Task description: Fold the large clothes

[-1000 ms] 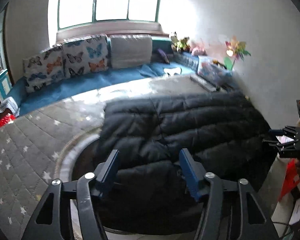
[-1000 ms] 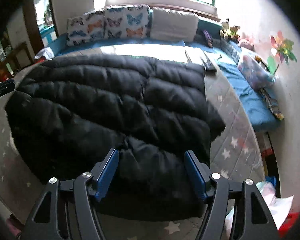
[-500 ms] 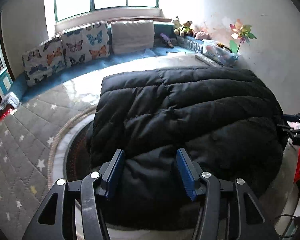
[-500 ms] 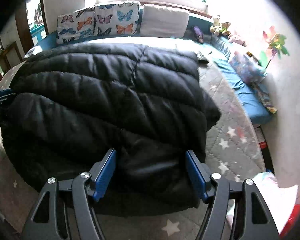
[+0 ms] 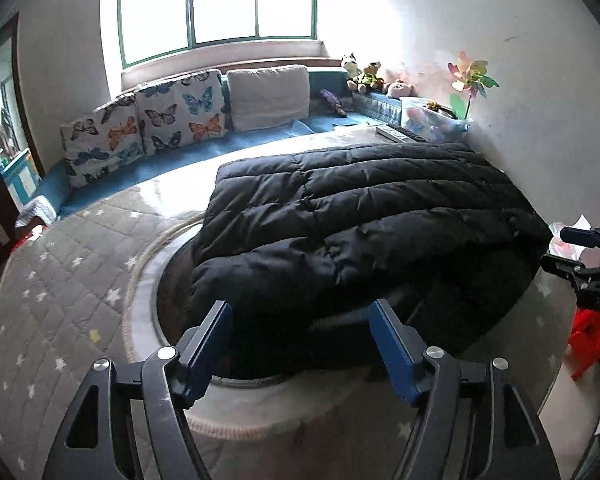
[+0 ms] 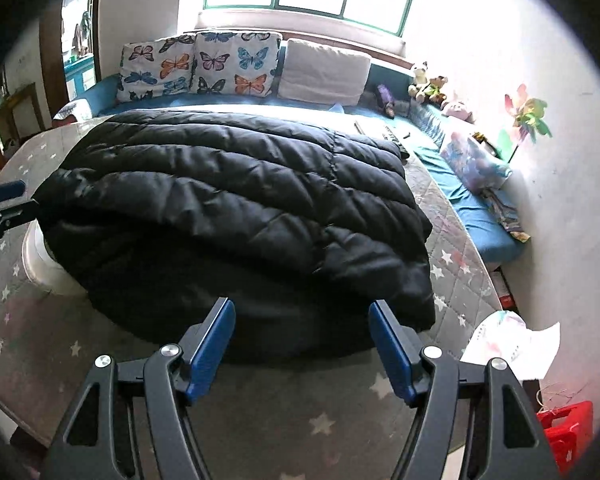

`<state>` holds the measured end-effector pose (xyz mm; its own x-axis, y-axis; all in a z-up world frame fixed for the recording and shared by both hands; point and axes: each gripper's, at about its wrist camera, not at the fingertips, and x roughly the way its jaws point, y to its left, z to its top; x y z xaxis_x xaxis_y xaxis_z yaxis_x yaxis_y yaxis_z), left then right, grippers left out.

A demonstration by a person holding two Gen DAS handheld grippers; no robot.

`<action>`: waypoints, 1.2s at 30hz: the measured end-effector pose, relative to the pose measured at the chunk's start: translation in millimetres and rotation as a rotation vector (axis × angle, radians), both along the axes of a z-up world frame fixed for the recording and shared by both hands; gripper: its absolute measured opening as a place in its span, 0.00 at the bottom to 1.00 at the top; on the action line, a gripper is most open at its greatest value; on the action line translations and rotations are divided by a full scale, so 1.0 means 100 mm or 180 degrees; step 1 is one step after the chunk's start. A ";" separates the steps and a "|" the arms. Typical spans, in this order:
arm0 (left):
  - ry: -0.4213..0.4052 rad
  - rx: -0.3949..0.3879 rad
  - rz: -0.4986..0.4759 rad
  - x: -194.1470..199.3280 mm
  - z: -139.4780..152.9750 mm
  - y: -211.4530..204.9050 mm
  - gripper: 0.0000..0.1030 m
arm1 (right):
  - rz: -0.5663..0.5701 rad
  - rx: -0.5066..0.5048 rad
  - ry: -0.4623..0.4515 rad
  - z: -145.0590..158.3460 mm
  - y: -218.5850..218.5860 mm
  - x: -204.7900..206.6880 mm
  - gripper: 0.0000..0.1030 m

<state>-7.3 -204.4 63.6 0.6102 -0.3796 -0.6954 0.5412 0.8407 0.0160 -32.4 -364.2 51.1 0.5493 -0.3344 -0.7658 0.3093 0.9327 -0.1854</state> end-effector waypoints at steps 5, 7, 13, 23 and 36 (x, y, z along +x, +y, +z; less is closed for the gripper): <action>-0.0014 -0.0031 0.0077 -0.24 0.07 0.15 0.81 | -0.0045 -0.0145 -0.0075 0.00 0.29 -0.07 0.73; -0.0004 -0.0035 0.0124 -0.31 0.08 0.20 0.82 | -0.0054 -0.0102 -0.0120 0.00 0.39 -0.10 0.74; -0.0026 -0.0017 0.0247 -0.52 0.09 0.31 0.82 | -0.0131 -0.0215 -0.0247 0.03 0.67 -0.17 0.74; -0.0010 0.0001 0.0276 -0.72 0.04 0.31 0.82 | -0.0254 0.0045 -0.0458 0.05 0.84 -0.31 0.74; -0.0014 0.0067 0.0206 -0.83 0.00 0.21 0.82 | -0.0301 0.0030 -0.0498 0.05 0.91 -0.38 0.74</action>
<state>-89.8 -183.5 63.3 0.6361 -0.3246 -0.7001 0.4857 0.8734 0.0363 -70.0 -273.2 55.9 0.6284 -0.3835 -0.6768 0.4202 0.8995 -0.1195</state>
